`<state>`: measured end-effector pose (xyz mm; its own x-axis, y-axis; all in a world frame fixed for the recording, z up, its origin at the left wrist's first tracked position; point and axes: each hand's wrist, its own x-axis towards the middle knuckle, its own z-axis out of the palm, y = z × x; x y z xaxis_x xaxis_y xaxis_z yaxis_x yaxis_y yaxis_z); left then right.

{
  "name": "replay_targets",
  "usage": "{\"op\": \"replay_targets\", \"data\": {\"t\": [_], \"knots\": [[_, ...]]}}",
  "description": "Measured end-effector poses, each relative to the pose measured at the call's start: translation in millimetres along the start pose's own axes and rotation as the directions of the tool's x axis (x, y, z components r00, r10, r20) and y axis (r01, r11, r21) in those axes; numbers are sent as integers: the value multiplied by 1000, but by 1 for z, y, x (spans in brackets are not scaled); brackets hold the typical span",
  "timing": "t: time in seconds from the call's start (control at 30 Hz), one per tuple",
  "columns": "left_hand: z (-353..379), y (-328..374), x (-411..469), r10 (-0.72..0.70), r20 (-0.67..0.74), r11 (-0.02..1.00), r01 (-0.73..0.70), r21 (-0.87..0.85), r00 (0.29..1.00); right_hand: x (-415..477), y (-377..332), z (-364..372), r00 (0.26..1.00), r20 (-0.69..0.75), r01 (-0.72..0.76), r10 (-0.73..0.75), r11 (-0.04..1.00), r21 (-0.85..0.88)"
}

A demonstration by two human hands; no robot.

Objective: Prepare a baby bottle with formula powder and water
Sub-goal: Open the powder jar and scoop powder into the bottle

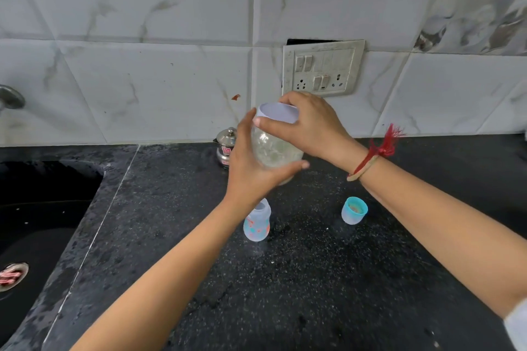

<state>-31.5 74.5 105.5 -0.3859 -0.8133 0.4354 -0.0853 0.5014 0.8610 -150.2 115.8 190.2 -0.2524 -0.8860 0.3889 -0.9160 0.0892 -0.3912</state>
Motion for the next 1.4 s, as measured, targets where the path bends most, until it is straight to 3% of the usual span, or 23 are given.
{"op": "replay_targets", "data": {"t": [0.13,0.33,0.43,0.53,0.63,0.77,0.83,0.93,1.0,1.07,1.1,1.17,1.23,1.4], "knots": [[2,3,-14,-59,-39,997,57,-47,998,-17,-4,7,999,-12,39,-40,998,-45],[-4,-4,-23,-83,93,988,94,-123,992,-34,-7,17,996,-68,61,-66,995,-73],[-11,-6,-26,-76,216,963,127,-237,973,-38,-5,11,986,-25,169,-168,982,79],[-21,-6,-33,-43,376,928,177,-329,926,-42,1,-1,941,108,269,-320,904,332],[-22,1,-37,1,454,907,190,-376,891,-35,2,-21,862,287,278,-418,863,423],[-22,2,-37,1,462,904,197,-380,887,-17,10,-47,788,448,355,-422,906,229],[-24,-2,-39,-21,461,908,210,-363,887,-11,22,-60,805,500,317,-320,944,94],[-24,-8,-44,-47,464,921,219,-323,885,-6,37,-73,868,439,307,-232,945,-109],[-21,-7,-47,-49,471,928,214,-304,881,-10,28,-76,855,450,308,-257,950,-44],[-15,-6,-50,-37,476,936,197,-291,879,-19,9,-74,790,568,229,-232,970,78],[-13,-4,-51,-30,479,939,189,-286,877,-26,-2,-71,746,636,208,-197,976,59],[-9,-2,-53,-16,490,945,173,-276,871,-41,-14,-60,700,703,324,-129,934,-151],[-7,-2,-55,-9,505,949,167,-268,863,-50,-16,-51,712,692,462,-121,823,-332],[-7,-10,-59,-18,529,951,177,-252,848,-52,-14,-69,646,693,522,-321,848,-94]]}}
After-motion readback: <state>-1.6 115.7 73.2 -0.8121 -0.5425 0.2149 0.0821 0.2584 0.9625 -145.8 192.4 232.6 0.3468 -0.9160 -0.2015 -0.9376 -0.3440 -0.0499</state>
